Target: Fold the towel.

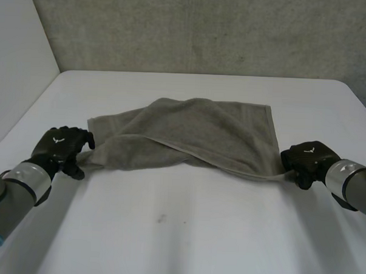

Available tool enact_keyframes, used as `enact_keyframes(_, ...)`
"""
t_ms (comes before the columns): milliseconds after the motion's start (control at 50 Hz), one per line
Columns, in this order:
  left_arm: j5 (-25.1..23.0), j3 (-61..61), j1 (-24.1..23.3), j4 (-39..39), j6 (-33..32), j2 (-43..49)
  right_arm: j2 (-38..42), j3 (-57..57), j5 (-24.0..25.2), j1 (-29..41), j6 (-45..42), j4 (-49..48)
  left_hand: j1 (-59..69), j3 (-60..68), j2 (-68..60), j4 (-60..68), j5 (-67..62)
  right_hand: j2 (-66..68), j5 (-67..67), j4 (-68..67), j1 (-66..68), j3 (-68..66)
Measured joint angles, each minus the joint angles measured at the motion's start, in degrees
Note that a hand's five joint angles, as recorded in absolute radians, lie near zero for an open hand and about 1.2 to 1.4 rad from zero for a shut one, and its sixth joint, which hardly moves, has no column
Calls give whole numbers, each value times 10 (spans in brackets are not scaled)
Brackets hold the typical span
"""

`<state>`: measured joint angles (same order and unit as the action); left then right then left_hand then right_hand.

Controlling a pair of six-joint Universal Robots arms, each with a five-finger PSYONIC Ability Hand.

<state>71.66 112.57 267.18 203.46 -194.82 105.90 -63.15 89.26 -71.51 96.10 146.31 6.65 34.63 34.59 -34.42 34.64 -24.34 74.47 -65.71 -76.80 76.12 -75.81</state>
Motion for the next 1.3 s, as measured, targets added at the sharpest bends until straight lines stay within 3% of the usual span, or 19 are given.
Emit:
enact_keyframes(180, 2, -12, -6, -52, -9, -102, -29, 56, 1, -18, 9, -66, -97, -98, 96, -99, 98, 0, 0, 0, 0, 0)
enact_keyframes(360, 6, -57, -39, -53, 20, -149, -40, 80, 1, -29, 12, -99, -103, -106, 104, -107, 105, 0, 0, 0, 0, 0)
enact_keyframes(560, 47, -187, -56, -96, 50, 4, -42, 80, 1, -57, 12, -101, -55, -54, 52, -54, 52, 0, 0, 0, 0, 0)
enact_keyframes(680, 100, -304, -61, -209, 55, 129, -42, 77, 1, -75, 11, -110, -39, -37, 36, -38, 35, 0, 0, 0, 0, 0)
enact_keyframes(780, 113, -364, -62, -274, 66, 181, -41, 80, 1, -76, 10, -116, -33, -33, 31, -34, 30, 0, 0, 0, 0, 0)
enact_keyframes(1300, 111, -447, -84, -356, 75, 259, -35, 92, 0, -70, 4, -126, 58, 59, -61, 58, -60, 0, 0, 0, 0, 0)
